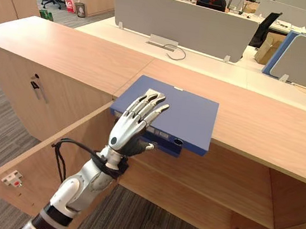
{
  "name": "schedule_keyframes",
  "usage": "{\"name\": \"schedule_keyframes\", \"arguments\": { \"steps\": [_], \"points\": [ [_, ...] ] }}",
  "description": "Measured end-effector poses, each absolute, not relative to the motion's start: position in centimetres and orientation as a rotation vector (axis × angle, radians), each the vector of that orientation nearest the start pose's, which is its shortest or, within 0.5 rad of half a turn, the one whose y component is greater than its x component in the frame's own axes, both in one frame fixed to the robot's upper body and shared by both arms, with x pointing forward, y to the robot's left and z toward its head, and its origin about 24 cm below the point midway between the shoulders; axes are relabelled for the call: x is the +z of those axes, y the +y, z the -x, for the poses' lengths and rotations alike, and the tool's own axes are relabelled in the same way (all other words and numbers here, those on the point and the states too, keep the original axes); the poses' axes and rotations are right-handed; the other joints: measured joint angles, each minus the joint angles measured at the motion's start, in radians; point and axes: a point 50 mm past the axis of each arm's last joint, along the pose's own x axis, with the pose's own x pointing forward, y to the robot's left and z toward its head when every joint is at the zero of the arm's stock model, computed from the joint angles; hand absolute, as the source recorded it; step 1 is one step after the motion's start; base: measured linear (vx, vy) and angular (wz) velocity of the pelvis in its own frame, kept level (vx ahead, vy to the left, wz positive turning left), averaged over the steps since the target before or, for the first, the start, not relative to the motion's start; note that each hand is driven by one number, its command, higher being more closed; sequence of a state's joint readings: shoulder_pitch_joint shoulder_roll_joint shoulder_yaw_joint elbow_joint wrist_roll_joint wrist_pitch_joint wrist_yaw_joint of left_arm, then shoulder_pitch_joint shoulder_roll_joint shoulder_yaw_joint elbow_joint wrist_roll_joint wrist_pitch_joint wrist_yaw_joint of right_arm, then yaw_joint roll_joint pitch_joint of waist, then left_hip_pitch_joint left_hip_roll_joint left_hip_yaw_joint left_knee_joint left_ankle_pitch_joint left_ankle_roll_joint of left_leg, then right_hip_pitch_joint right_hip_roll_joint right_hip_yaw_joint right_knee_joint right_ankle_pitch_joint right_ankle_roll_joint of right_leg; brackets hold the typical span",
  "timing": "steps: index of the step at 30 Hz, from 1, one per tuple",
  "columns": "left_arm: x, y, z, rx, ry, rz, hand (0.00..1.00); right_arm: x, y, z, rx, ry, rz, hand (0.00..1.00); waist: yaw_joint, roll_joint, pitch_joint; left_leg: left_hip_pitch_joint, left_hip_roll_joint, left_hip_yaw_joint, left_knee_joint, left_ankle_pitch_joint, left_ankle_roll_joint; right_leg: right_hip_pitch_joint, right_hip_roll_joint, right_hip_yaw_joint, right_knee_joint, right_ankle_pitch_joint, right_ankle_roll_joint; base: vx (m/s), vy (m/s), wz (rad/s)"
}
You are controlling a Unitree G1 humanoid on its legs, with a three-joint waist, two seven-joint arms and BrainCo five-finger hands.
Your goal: Walk over to the cabinet, pick up the folder, carry it to the office cabinet, place the folder inside the office cabinet, then close the office cabinet door
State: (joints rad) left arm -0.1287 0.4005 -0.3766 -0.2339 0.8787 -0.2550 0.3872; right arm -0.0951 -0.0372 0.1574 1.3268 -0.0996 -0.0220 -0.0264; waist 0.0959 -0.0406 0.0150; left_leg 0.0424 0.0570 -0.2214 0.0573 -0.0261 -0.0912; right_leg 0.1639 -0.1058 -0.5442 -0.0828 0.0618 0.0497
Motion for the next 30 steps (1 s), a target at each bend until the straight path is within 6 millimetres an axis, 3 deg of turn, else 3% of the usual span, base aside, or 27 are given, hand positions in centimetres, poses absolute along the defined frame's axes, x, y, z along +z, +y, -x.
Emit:
{"name": "schedule_keyframes", "arguments": {
  "steps": [2, 7, 15, 22, 29, 30],
  "points": [
    [12.4, 10.1, -23.9, -0.120, -0.883, -1.071, 0.00, -17.0, -15.3, -10.8, 0.164, 1.200, 0.254, 0.00, -0.004, 0.001, 0.002, 0.014, -0.001, 0.004, -0.008, 0.003, 0.000, 0.004, 0.000, 0.003, -0.001, 0.002, 0.000, 0.00, 0.043, -0.05],
    [10.6, 11.3, -24.9, -0.137, -0.797, -1.172, 0.00, -16.6, -15.1, -12.1, 0.166, 1.154, 0.255, 0.00, -0.046, 0.009, 0.003, 0.032, 0.000, 0.011, -0.031, 0.013, 0.001, 0.009, -0.002, 0.004, -0.008, 0.006, 0.000, -0.03, 0.035, -0.04],
    [10.9, 11.7, -26.3, -0.095, -0.794, -1.231, 0.00, -16.4, -15.8, -12.5, 0.150, 1.145, 0.266, 0.00, -0.065, 0.023, 0.011, 0.048, 0.000, 0.024, -0.056, 0.022, 0.004, 0.002, -0.003, 0.019, -0.008, 0.010, 0.004, -0.01, 0.033, -0.06],
    [9.8, 12.3, -27.2, -0.093, -0.724, -1.260, 0.00, -16.2, -16.2, -13.2, 0.138, 1.122, 0.268, 0.00, -0.097, 0.037, 0.021, 0.052, -0.002, 0.040, -0.057, 0.021, 0.006, -0.002, -0.004, 0.031, -0.008, 0.014, 0.007, 0.00, 0.028, -0.05],
    [8.9, 12.9, -27.9, -0.085, -0.660, -1.298, 0.00, -16.0, -16.3, -13.6, 0.121, 1.108, 0.255, 0.00, -0.106, 0.039, 0.027, 0.055, -0.002, 0.045, -0.057, 0.020, 0.007, -0.001, -0.005, 0.034, -0.009, 0.016, 0.008, -0.01, 0.008, -0.01],
    [8.8, 13.0, -28.1, -0.085, -0.653, -1.315, 1.00, -16.0, -16.4, -13.6, 0.113, 1.109, 0.252, 0.00, -0.107, 0.041, 0.028, 0.056, -0.002, 0.046, -0.057, 0.020, 0.007, -0.001, -0.005, 0.035, -0.009, 0.017, 0.008, -0.03, 0.026, -0.03]
  ]
}}
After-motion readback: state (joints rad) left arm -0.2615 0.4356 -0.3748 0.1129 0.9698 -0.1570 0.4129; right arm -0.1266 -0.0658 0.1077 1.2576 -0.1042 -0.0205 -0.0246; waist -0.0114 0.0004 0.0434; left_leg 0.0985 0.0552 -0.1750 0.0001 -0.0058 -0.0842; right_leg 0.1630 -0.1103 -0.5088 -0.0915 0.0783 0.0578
